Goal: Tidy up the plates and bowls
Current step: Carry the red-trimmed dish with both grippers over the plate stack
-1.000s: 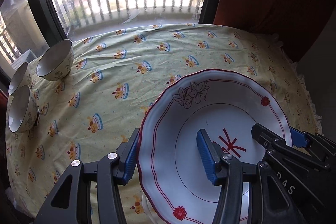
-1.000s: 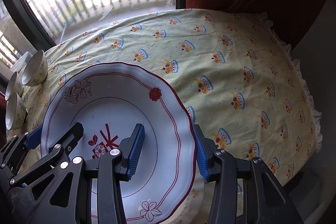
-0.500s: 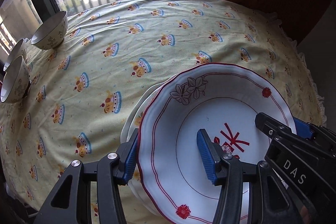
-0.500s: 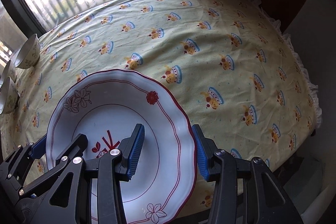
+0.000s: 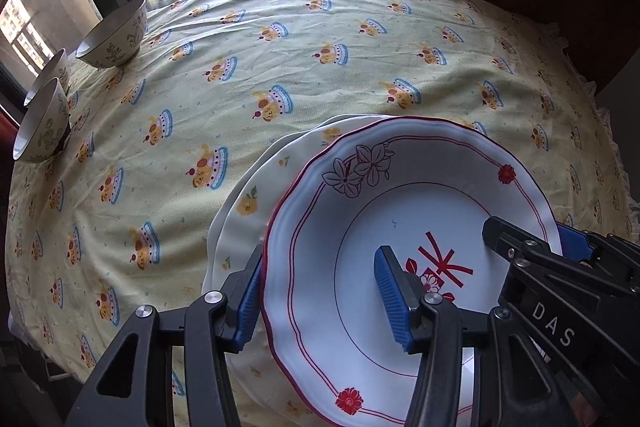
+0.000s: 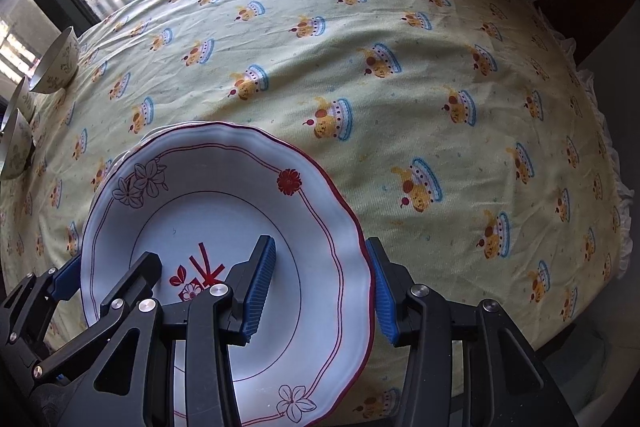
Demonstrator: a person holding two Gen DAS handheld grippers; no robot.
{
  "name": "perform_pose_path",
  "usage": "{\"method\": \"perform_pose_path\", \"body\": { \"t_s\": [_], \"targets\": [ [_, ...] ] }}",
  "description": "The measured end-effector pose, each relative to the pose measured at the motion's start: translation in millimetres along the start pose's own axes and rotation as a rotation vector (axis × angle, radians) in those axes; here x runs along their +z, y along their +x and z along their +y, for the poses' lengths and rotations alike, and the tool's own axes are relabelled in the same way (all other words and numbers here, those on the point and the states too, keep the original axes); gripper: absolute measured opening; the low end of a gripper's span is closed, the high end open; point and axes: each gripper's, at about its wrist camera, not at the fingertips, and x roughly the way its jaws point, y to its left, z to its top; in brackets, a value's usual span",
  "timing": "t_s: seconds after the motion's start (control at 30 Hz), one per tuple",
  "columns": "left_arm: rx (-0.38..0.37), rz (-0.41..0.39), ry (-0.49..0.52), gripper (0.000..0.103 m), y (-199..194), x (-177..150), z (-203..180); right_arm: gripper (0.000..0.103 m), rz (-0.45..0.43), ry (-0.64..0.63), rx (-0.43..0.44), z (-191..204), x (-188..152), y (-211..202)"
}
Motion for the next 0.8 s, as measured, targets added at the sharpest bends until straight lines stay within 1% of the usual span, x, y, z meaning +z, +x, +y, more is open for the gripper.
{"method": "perform_pose_path", "body": {
  "t_s": [0.07,0.33,0.53,0.6,0.67,0.73,0.8],
  "targets": [
    [0.001,-0.005,-0.023,0.054,0,0,1,0.049,-0.008,-0.022,0.004,1,1,0],
    [-0.002,-0.024,-0.04,0.055,-1,-4,1,0.049,0.007,-0.052,0.066,-5,-1,0],
    [0.002,-0.028,-0.044,0.056,-1,-5,0,0.049,-0.029,-0.073,0.047,-10,-2,-11],
    [0.005,-0.028,-0.051,0.056,-1,-5,0,0.043,-0.043,-0.073,0.053,-13,-2,-16],
    [0.008,-0.028,-0.055,0.056,-1,-5,0,0.031,-0.049,-0.088,0.076,-14,-2,-18],
    [0.012,-0.028,-0.057,0.056,-1,-4,0,0.027,-0.051,-0.099,0.071,-14,-2,-17],
    [0.017,-0.026,-0.059,0.055,-1,-5,-1,0.026,-0.048,-0.095,0.076,-15,-2,-17]
  ]
}}
